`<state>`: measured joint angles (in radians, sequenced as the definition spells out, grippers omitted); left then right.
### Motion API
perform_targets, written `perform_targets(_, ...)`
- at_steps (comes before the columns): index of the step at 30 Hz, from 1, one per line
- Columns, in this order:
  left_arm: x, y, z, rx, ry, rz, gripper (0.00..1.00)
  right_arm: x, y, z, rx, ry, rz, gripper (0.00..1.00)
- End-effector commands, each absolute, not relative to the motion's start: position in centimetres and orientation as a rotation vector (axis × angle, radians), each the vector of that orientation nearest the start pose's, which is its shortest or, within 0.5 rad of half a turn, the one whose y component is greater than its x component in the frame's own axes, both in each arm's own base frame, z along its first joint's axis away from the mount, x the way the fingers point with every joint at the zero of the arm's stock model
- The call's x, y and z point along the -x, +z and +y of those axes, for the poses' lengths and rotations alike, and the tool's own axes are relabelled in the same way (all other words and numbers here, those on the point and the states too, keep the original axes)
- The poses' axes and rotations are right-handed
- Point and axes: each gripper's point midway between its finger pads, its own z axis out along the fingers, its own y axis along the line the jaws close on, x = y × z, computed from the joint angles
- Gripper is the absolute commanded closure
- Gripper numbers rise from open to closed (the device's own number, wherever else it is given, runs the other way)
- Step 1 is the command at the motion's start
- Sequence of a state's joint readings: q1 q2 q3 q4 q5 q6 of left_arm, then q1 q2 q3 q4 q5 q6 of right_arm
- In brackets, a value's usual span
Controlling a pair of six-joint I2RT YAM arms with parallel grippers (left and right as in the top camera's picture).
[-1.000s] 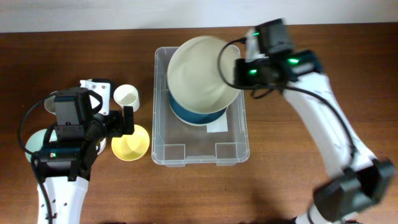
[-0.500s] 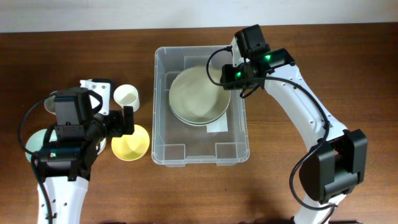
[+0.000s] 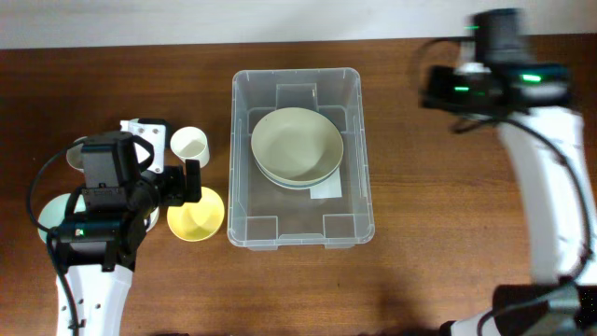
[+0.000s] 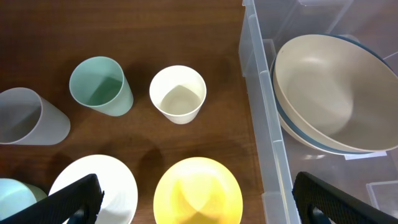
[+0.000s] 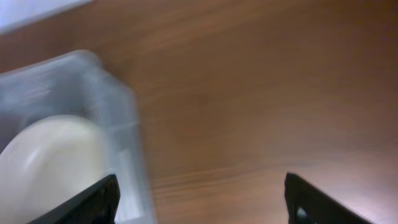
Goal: Pack container
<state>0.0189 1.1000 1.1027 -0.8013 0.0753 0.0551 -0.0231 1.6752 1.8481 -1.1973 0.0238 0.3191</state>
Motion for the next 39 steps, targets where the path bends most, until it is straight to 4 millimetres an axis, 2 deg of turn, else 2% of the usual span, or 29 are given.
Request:
perform_targets(1, -31.9, 24.1, -0.7, -0.068, -0.064, 2.349, 0.00, -38.0, 25.8, -6.0, -0.682, 0.073, 2.602, 0.18)
perform_targets(5, -31.8, 24.1, -0.7, -0.067, -0.064, 2.349, 0.00, -34.4, 24.7, -9.3, -0.847, 0.038, 2.679, 0.18)
perform_targets(9, -31.8, 24.0, -0.7, -0.067, -0.065, 2.352, 0.00, -30.9, 24.6, -10.1, -0.876, 0.015, 2.772, 0.18)
perform_targets(17, -31.4, 23.6, -0.7, -0.066, -0.067, 2.375, 0.00, -25.4, 26.8, -8.3, -0.841, 0.002, 2.793, 0.17)
perform_targets(20, -31.3, 23.5, -0.7, -0.066, -0.068, 2.382, 0.00, -23.1, 26.3, -6.8, -0.832, 0.056, 2.783, 0.17)
perform_targets(22, -31.4, 23.6, -0.7, -0.065, -0.067, 2.373, 0.00, -21.3, 24.8, -5.1, -0.815, 0.148, 2.768, 0.17)
perform_targets(27, -32.4, 24.7, -0.7, -0.031, -0.079, 2.315, 0.00, -20.7, 20.7, -4.0, -0.778, 0.211, 2.701, 0.11)
perform_targets(30, -33.0, 24.9, -0.7, -0.029, -0.078, 2.296, 0.00, -20.5, 18.5, -3.9, -0.794, 0.216, 2.739, 0.11)
perform_targets(32, -33.7, 24.3, -0.7, -0.022, -0.082, 2.310, 0.00, -20.5, 16.8, -3.9, -0.814, 0.222, 2.788, 0.11)
perform_targets(36, -34.4, 22.5, -0.4, 0.001, -0.078, 2.364, 0.00, -20.9, 15.5, -4.1, -0.836, 0.228, 2.844, 0.11)
perform_targets(39, -35.0, 22.5, 1.9, 0.071, 0.034, 2.362, 0.00, -21.3, 15.0, -4.2, -0.841, 0.230, 2.860, 0.11)
